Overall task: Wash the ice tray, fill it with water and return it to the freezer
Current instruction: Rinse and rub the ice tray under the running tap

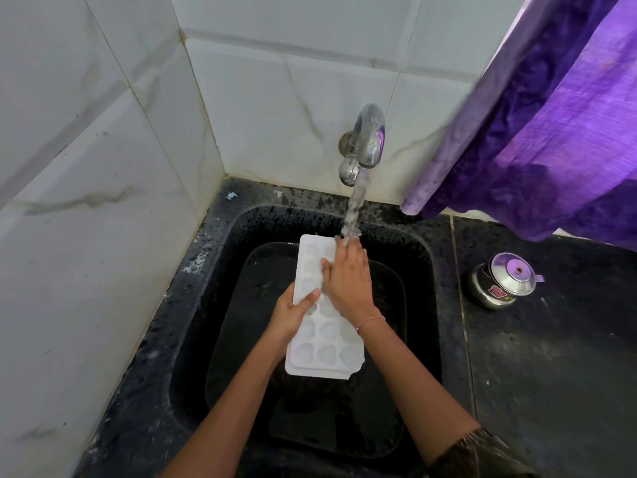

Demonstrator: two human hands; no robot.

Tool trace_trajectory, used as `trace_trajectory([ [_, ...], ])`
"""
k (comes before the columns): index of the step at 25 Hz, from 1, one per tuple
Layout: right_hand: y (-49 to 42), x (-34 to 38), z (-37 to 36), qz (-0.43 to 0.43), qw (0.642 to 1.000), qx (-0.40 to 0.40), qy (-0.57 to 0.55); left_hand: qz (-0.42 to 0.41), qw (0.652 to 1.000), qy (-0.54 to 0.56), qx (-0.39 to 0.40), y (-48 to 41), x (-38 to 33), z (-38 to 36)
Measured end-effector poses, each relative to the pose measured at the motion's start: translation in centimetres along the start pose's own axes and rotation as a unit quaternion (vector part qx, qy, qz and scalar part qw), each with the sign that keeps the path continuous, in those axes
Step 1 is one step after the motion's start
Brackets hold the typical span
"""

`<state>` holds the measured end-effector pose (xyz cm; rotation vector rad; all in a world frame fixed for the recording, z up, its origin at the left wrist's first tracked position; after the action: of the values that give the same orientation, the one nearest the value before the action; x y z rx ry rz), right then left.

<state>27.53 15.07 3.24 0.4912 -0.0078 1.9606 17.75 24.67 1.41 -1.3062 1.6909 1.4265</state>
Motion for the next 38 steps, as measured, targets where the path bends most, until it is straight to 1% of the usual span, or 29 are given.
trace_trajectory([
  [3,-0.7,0.5,-0.2,0.033,0.998,0.025,0.054,0.031,0.999,-0.007,-0.013,-0.9,-0.6,-0.5],
  [5,-0.1,1.1,-0.9,0.096,0.992,0.047,0.062,0.048,0.997,-0.050,-0.024,-1.9,-0.8,-0.4],
  [7,1.4,2.1,-1.9,0.146,0.986,0.041,0.074,0.034,0.997,-0.068,-0.026,-2.8,-0.9,-0.6],
  [10,3.9,1.9,-2.8,0.185,0.976,0.019,0.113,0.015,0.999,-0.002,-0.038,-3.6,-0.9,-0.9],
  [13,7.0,0.1,-3.7,0.237,0.959,0.066,0.141,0.025,0.995,0.062,-0.068,-4.4,-0.7,-0.4],
  [14,7.9,-0.5,-3.7,0.244,0.954,0.060,0.167,0.029,0.994,0.076,-0.068,-4.7,-0.8,-0.4],
  [16,8.5,-1.3,-3.2,0.234,0.949,0.010,0.213,0.053,0.993,0.094,-0.044,-5.3,-0.8,-0.3],
  [19,7.5,-1.7,-2.0,0.217,0.953,-0.037,0.209,0.113,0.986,0.122,0.015,-6.2,-0.5,-0.2],
  [21,6.8,-1.5,-1.0,0.229,0.955,-0.065,0.179,0.139,0.981,0.127,0.052,-6.7,-0.3,0.2],
  [22,6.4,-1.5,-0.3,0.232,0.963,-0.068,0.120,0.146,0.980,0.119,0.067,-7.1,-0.2,0.4],
  [23,5.8,-1.6,0.5,0.221,0.973,-0.062,0.023,0.156,0.981,0.089,0.071,-7.2,-0.2,0.7],
  [24,5.1,-1.8,1.3,0.194,0.975,-0.054,-0.093,0.169,0.982,0.051,0.064,-7.1,-0.1,1.0],
  [25,4.4,-2.4,1.8,0.159,0.967,-0.051,-0.195,0.177,0.983,0.011,0.039,-7.0,0.0,1.4],
  [27,3.0,-3.6,2.1,0.098,0.936,-0.058,-0.332,0.177,0.984,-0.015,-0.027,-6.9,0.3,2.4],
  [28,2.5,-4.2,2.1,0.072,0.909,-0.052,-0.406,0.165,0.984,-0.011,-0.068,-6.9,0.5,3.2],
  [30,1.8,-5.2,1.6,0.015,0.831,-0.036,-0.554,0.147,0.977,0.007,-0.152,-6.9,0.9,4.9],
  [31,1.7,-5.6,1.4,-0.007,0.795,-0.032,-0.606,0.146,0.973,0.017,-0.177,-6.8,1.2,5.6],
  [32,1.6,-5.9,1.2,-0.022,0.761,-0.027,-0.647,0.145,0.971,0.037,-0.188,-6.5,1.2,6.0],
  [34,1.5,-6.1,0.6,-0.041,0.707,-0.010,-0.706,0.135,0.968,0.111,-0.178,-6.1,1.4,6.4],
  [36,1.3,-6.6,-0.1,-0.066,0.674,-0.001,-0.735,0.109,0.964,0.182,-0.162,-6.0,1.3,6.5],
  [38,1.4,-7.5,-0.5,-0.094,0.659,-0.011,-0.746,0.084,0.967,0.195,-0.144,-6.2,0.5,6.2],
])
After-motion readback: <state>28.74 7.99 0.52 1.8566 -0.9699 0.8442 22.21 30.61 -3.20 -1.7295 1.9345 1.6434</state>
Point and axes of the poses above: each hand's wrist, its own y-axis away from the middle knuckle, its own z-axis out of the back of the hand, x = y × z, the point moved 4 cm from there along -y, towards the middle knuckle, and after that the axes turned 14 degrees about x, right-handed, at the moved point
